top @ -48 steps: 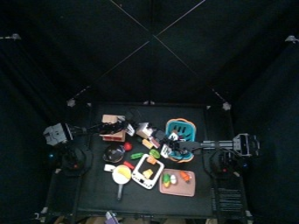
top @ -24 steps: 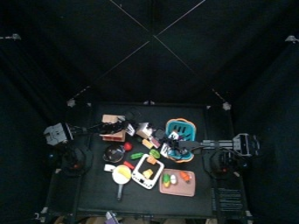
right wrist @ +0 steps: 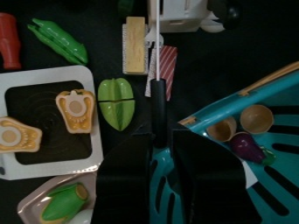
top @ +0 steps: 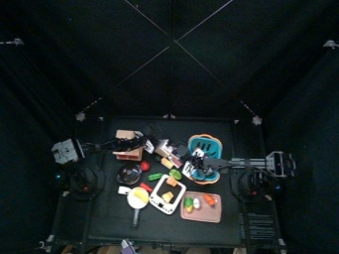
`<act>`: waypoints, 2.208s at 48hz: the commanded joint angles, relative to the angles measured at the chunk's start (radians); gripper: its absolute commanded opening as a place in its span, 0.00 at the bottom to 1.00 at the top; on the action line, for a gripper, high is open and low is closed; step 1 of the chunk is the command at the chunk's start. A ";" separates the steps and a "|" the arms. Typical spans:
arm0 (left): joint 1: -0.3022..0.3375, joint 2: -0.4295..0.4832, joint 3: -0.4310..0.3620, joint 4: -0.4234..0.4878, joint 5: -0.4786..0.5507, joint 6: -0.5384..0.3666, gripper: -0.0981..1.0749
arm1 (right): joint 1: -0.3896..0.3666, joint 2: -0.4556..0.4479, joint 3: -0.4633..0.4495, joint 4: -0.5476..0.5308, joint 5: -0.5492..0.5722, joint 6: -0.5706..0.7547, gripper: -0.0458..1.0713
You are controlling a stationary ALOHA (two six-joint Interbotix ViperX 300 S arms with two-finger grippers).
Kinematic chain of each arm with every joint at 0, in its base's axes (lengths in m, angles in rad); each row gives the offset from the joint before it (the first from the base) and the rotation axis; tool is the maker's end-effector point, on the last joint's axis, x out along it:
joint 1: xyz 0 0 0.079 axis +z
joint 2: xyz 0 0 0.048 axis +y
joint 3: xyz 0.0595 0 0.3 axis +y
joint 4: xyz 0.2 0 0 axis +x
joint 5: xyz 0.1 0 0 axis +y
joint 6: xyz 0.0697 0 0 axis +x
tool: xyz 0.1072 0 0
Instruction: Put cleaver back in holder
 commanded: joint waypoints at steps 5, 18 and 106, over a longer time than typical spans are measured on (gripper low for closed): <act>-0.005 0.002 -0.023 -0.006 0.002 -0.005 0.69 | -0.006 -0.074 -0.055 0.058 0.048 -0.005 0.44; -0.005 0.032 -0.060 -0.008 0.015 -0.003 0.69 | -0.043 -0.112 -0.140 0.176 0.169 -0.005 0.44; -0.069 0.084 -0.152 -0.008 0.144 -0.003 0.69 | -0.207 0.193 -0.443 0.411 0.609 -0.279 0.44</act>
